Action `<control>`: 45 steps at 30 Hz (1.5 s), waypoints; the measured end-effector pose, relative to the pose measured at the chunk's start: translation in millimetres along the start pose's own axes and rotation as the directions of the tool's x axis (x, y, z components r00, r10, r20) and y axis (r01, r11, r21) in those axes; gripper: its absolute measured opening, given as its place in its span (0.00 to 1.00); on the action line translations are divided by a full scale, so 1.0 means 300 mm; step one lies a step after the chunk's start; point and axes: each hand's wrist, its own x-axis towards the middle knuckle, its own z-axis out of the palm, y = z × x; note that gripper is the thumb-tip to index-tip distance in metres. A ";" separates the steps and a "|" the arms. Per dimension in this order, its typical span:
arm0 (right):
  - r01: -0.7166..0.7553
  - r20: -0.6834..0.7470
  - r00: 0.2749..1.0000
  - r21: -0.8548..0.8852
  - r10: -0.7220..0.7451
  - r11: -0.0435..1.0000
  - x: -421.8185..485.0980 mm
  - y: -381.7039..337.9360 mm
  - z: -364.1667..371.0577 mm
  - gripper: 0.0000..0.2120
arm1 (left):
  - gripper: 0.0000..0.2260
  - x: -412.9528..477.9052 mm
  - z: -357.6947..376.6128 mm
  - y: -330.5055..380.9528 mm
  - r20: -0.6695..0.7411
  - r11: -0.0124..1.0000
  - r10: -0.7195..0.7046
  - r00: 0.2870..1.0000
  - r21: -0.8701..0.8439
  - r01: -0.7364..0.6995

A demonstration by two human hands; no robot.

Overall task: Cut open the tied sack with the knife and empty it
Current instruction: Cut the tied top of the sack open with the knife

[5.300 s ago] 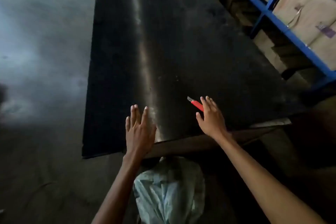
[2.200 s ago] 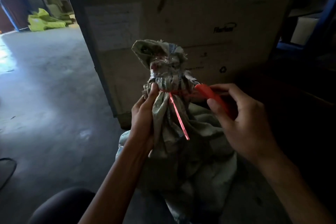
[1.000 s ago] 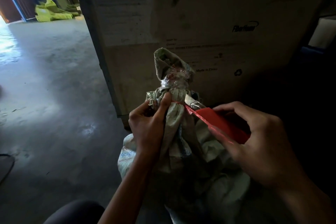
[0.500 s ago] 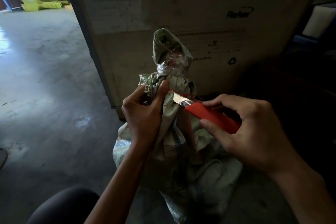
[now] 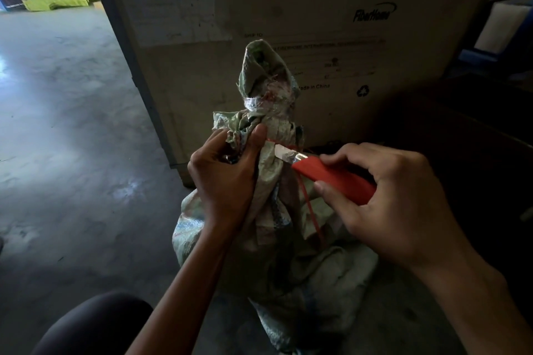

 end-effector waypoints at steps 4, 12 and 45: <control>-0.007 -0.083 0.997 -0.074 0.000 0.997 -0.007 -0.011 0.023 0.14 | 0.22 0.002 0.004 0.001 -0.008 0.999 0.013 1.000 0.051 -0.013; -0.078 -0.203 0.978 -0.110 0.055 0.991 -0.028 -0.019 0.096 0.13 | 0.23 -0.005 0.045 0.014 -0.112 0.980 -0.001 0.994 0.198 0.024; -0.119 -0.318 0.945 -0.128 0.073 0.985 -0.064 -0.007 0.206 0.11 | 0.19 -0.018 0.093 0.033 -0.176 0.966 -0.023 0.984 0.248 0.067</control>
